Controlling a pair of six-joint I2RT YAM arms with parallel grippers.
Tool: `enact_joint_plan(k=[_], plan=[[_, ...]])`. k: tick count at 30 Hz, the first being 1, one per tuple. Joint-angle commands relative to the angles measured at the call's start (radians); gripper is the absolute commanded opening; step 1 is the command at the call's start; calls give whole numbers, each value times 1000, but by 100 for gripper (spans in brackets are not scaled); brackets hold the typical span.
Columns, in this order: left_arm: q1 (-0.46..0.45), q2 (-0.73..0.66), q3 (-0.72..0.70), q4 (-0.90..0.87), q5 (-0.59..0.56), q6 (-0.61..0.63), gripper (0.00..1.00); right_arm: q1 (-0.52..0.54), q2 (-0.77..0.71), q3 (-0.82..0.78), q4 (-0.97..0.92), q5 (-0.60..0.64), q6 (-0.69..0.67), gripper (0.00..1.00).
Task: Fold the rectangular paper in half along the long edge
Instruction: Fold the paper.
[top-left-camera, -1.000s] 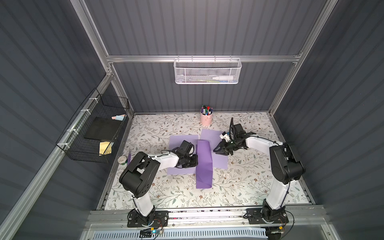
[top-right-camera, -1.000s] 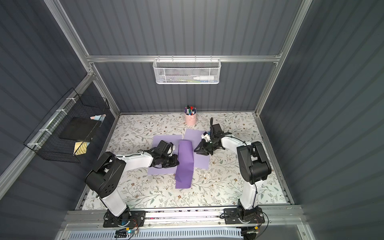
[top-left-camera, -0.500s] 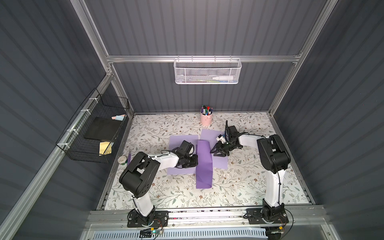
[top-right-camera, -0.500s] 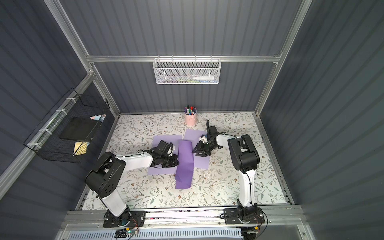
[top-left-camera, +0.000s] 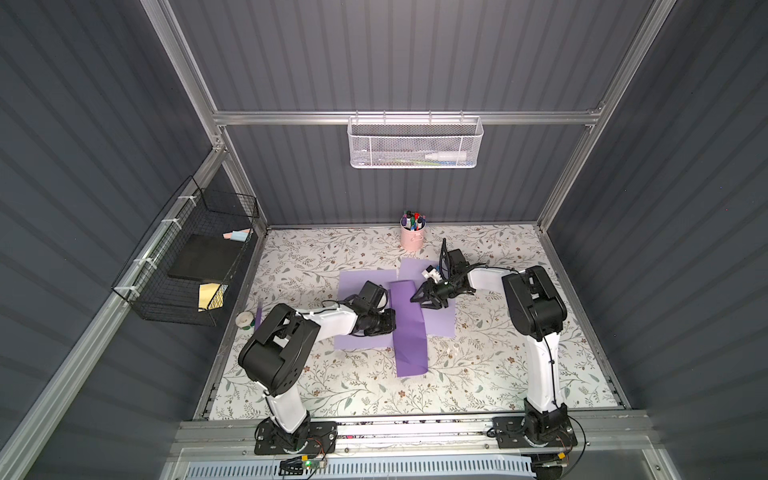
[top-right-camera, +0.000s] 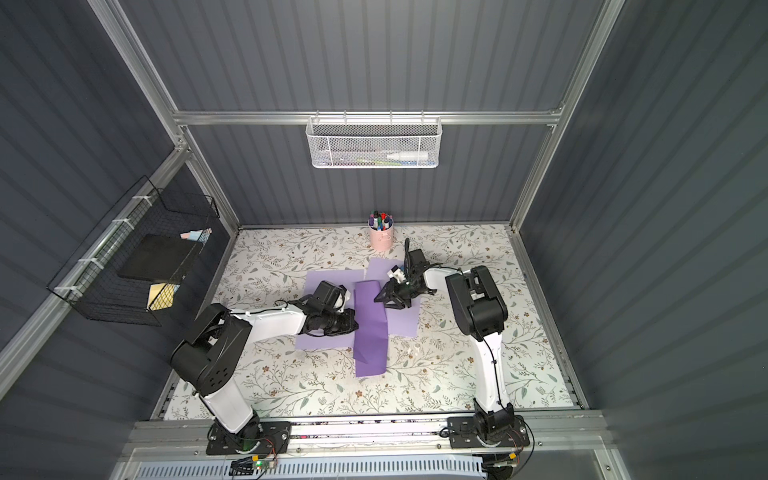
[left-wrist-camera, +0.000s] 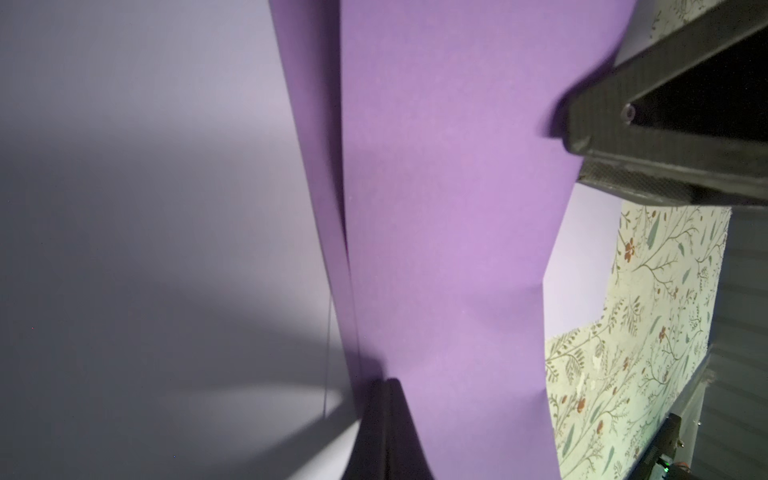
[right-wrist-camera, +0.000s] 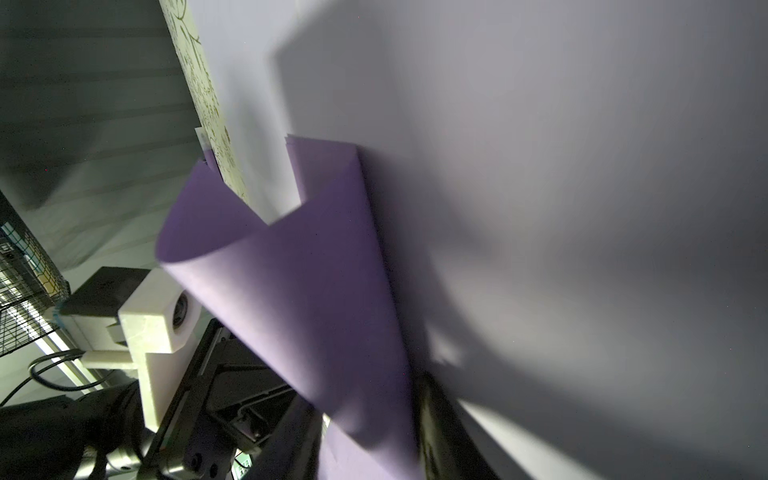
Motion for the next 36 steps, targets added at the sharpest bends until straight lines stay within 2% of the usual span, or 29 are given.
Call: enact_joint_plan(k=[1,4,9,16,29,31,34,36], plan=[[5,24,-42,-76,-33,16,2,10,18,15,32,-55,11,40],[6,26,-42,-75,-31,17,2,11,16,11,52,-77,18,40],[6,30,-43,-73,-30,16,2,15,16,3,79,-98,28,27],[6,33,-43,-72,-30,16,2,25,20,5,79,-97,26,30],[6,17,-37,-84,-35,19,2,30,14,4,36,-50,5,4],[6,4,-28,-90,-38,19,5,30,10,0,36,-44,1,0],[8,-40,5,-96,-42,19,11,30,3,-6,31,-31,-10,0],[12,-71,52,-110,-47,23,22,31,-3,-13,30,-25,-16,0]])
